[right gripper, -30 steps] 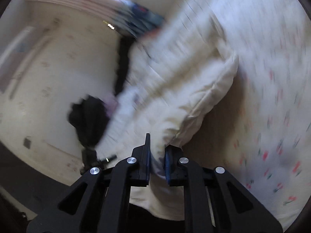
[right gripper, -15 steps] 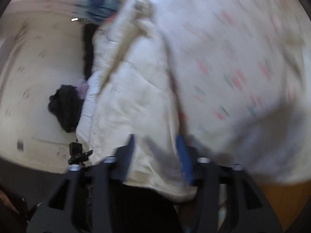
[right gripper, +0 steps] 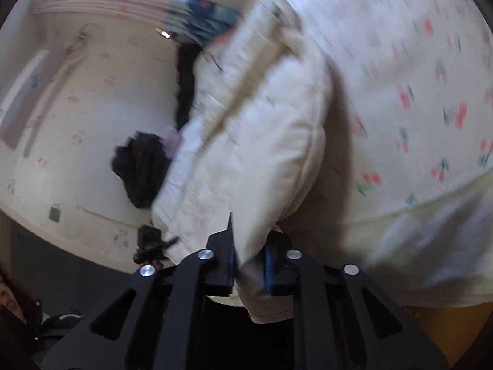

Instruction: Fold large clothes

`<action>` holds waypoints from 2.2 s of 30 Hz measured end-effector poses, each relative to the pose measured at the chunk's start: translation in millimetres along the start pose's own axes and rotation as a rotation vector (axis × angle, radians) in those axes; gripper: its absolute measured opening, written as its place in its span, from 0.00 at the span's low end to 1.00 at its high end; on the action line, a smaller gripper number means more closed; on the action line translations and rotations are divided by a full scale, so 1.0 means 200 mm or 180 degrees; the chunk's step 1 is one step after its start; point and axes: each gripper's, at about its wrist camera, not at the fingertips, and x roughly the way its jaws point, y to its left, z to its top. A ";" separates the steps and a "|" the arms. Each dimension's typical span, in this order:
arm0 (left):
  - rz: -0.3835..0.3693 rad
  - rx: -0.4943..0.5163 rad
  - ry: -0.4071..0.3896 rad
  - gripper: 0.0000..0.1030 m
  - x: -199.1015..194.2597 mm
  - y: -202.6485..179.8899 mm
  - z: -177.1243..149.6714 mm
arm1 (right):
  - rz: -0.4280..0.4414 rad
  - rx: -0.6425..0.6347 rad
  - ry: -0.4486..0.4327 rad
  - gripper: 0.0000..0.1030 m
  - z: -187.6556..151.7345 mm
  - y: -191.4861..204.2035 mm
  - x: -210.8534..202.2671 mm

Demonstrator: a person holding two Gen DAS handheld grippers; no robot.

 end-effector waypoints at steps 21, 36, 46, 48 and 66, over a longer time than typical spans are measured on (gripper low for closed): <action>0.0667 0.0545 -0.0947 0.65 -0.59 -0.15 0.21 | -0.1116 -0.0534 -0.0446 0.80 0.36 0.21 -0.25; 0.1261 0.0837 -0.0506 0.73 0.75 -0.39 1.28 | -0.1715 -0.0765 -0.0479 0.14 1.33 0.12 0.89; 0.1523 0.1135 -0.0602 0.79 0.91 -0.44 1.34 | -0.2143 -0.0613 -0.0306 0.17 1.43 -0.14 0.95; 0.1721 0.1386 -0.0573 0.79 0.96 -0.44 1.30 | -0.1966 -0.0482 -0.0458 0.19 1.41 -0.17 0.90; 0.1427 0.1007 -0.0758 0.88 0.70 -0.36 1.21 | -0.2171 -0.1233 0.0052 0.44 1.33 0.15 1.18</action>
